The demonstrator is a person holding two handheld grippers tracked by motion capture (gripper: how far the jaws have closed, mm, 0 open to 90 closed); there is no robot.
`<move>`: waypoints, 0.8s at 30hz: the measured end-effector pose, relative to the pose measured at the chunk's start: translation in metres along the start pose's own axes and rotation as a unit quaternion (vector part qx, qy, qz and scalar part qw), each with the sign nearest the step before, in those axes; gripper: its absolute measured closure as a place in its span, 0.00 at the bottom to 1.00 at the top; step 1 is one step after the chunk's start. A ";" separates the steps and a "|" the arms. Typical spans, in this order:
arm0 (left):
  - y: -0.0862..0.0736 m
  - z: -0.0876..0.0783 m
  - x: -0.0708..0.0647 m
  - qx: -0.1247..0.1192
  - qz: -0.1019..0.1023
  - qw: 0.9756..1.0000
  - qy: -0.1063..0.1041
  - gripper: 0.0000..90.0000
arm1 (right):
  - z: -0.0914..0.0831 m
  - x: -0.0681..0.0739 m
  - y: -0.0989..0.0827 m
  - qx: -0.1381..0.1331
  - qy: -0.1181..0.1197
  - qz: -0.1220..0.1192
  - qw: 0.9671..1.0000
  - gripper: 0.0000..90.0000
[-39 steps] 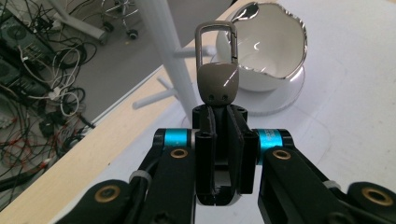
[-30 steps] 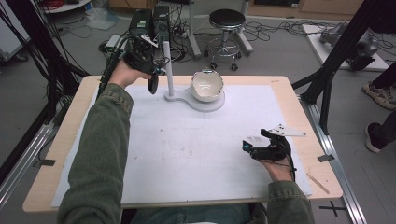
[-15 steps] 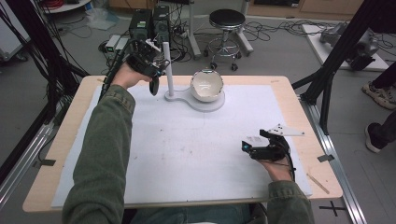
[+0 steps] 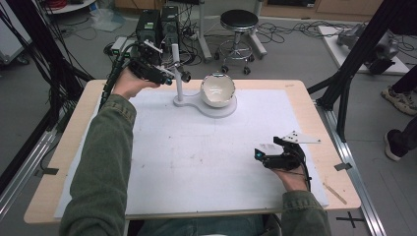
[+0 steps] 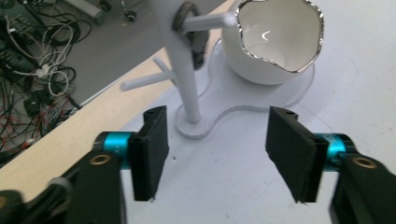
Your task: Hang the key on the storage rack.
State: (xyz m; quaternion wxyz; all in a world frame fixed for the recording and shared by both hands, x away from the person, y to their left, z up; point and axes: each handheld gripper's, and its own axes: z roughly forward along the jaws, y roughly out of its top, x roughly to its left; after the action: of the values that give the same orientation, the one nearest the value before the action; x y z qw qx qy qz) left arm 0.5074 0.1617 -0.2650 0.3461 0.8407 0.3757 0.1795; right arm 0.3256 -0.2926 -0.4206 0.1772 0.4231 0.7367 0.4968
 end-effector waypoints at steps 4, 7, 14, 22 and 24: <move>-0.010 -0.003 0.003 -0.004 -0.010 1.000 -0.014 0.31 | 0.000 0.000 0.000 0.000 0.000 0.000 1.000 0.01; -0.019 -0.005 0.005 -0.006 -0.020 1.000 -0.017 0.21 | 0.000 0.000 0.000 -0.001 0.000 0.000 1.000 0.01; -0.037 -0.011 0.009 -0.017 -0.039 0.998 -0.041 0.02 | 0.000 0.002 0.001 -0.001 0.000 -0.003 1.000 0.01; -0.056 -0.018 -0.007 -0.042 -0.012 0.998 -0.052 0.02 | 0.001 0.002 0.001 0.001 -0.001 -0.001 1.000 0.01; -0.060 -0.020 -0.011 -0.045 -0.007 0.998 -0.047 0.02 | 0.002 0.002 0.001 0.002 -0.001 -0.002 1.000 0.01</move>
State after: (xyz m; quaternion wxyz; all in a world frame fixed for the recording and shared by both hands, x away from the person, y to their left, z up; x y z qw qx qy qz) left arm 0.4585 0.1908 -0.2948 0.4017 0.8292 0.3567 0.1543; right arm 0.3257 -0.2896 -0.4199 0.1781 0.4221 0.7383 0.4950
